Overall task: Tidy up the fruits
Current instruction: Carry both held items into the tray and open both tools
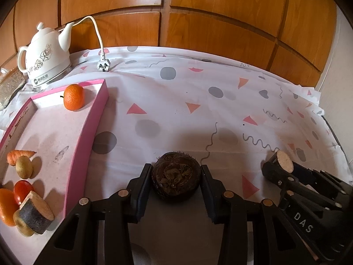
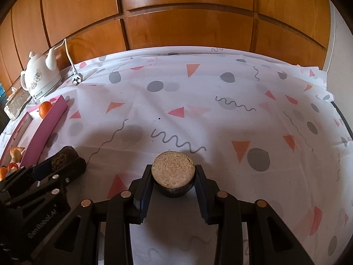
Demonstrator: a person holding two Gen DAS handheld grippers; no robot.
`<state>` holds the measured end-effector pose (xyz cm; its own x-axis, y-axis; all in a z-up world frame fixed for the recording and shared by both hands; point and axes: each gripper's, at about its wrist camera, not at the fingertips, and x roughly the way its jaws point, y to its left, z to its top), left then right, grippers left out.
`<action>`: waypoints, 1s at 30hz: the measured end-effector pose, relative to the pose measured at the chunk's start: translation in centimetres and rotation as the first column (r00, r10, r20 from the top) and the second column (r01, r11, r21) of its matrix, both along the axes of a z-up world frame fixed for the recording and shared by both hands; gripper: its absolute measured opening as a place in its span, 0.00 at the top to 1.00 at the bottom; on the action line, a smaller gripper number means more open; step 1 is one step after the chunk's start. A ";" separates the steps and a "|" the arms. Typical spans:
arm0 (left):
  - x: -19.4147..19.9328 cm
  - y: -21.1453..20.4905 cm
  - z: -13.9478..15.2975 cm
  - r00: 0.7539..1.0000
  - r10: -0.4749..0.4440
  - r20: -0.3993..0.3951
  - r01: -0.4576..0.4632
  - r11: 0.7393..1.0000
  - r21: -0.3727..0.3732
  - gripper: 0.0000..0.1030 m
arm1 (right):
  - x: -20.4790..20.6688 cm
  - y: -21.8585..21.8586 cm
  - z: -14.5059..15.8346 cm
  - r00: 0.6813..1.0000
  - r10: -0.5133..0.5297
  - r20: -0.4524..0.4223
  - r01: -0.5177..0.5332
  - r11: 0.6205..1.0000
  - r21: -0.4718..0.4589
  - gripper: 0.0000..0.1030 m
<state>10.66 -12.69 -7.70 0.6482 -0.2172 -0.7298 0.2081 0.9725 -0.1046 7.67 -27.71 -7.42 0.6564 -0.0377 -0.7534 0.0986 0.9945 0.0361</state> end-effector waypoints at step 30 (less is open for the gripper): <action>-5.0 9.8 7.2 0.990 0.096 0.099 -0.090 0.994 -0.066 0.59 | 0.2 6.8 3.3 0.979 0.202 0.032 -0.203 0.977 0.069 0.65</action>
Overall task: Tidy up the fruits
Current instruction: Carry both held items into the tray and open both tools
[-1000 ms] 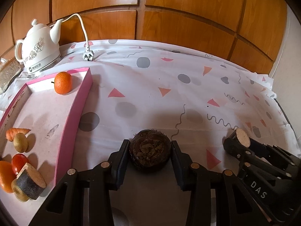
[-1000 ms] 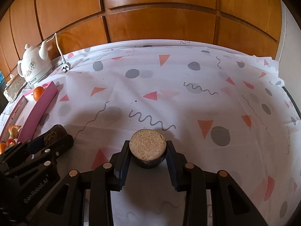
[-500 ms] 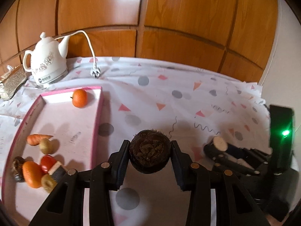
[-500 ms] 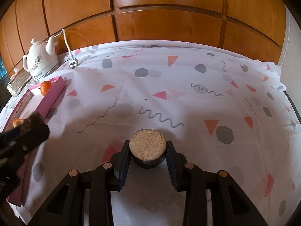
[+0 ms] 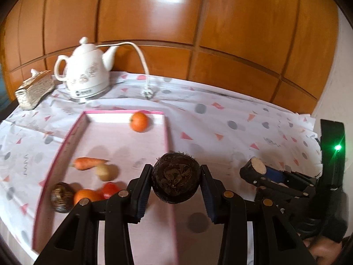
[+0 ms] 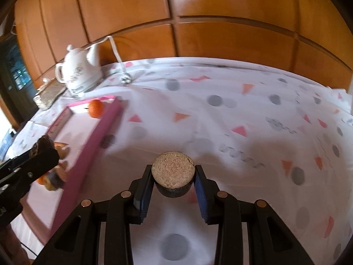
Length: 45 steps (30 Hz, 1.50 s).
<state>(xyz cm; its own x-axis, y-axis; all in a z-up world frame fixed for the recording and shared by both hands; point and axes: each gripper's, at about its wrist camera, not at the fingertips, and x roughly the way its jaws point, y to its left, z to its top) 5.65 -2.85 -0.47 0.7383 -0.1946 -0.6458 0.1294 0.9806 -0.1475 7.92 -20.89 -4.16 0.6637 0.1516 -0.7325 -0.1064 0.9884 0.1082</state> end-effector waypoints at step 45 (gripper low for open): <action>0.6 11.1 -1.5 0.962 0.268 -0.042 -0.268 0.963 0.003 0.41 | 3.3 14.0 0.2 0.955 0.288 -0.068 -0.282 0.955 0.092 0.63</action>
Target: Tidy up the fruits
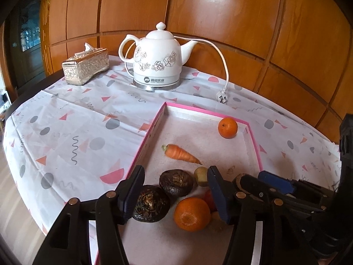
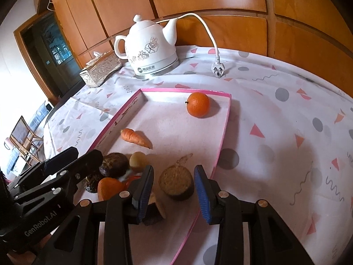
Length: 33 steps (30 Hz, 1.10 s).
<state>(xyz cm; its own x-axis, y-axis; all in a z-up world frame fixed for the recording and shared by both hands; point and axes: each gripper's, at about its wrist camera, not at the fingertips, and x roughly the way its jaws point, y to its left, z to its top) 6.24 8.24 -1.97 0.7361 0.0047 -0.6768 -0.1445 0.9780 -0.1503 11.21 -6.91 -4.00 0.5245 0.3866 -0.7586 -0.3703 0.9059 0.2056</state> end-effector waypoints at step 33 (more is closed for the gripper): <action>-6.4 -0.7 1.9 0.997 0.027 0.078 -0.032 0.997 0.063 0.09 | -8.3 -1.6 1.0 0.973 -0.164 0.161 0.180 0.980 -0.091 0.55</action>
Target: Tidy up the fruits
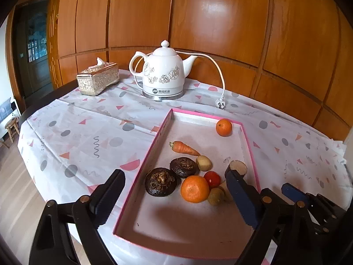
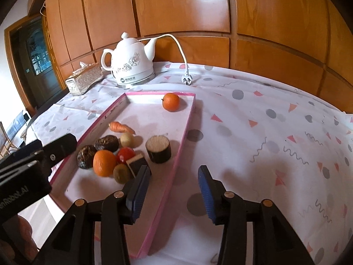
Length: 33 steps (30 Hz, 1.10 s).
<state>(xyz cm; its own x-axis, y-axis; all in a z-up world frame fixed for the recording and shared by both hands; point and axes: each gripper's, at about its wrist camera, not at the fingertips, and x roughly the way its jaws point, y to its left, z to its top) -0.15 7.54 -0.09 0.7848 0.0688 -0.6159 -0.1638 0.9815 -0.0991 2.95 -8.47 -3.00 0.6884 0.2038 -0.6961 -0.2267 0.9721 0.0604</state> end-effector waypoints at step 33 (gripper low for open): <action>-2.6 0.7 1.1 0.993 0.103 0.051 -0.105 0.994 0.033 0.00 | -1.7 0.8 0.4 0.999 0.018 0.029 -0.017 0.999 -0.037 0.55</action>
<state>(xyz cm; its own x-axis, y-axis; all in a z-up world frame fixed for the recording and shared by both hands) -2.72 8.20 1.03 0.8014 0.1730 -0.5726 -0.2612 0.9624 -0.0748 1.22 -7.63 -2.60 0.7053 0.1905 -0.6828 -0.2447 0.9694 0.0177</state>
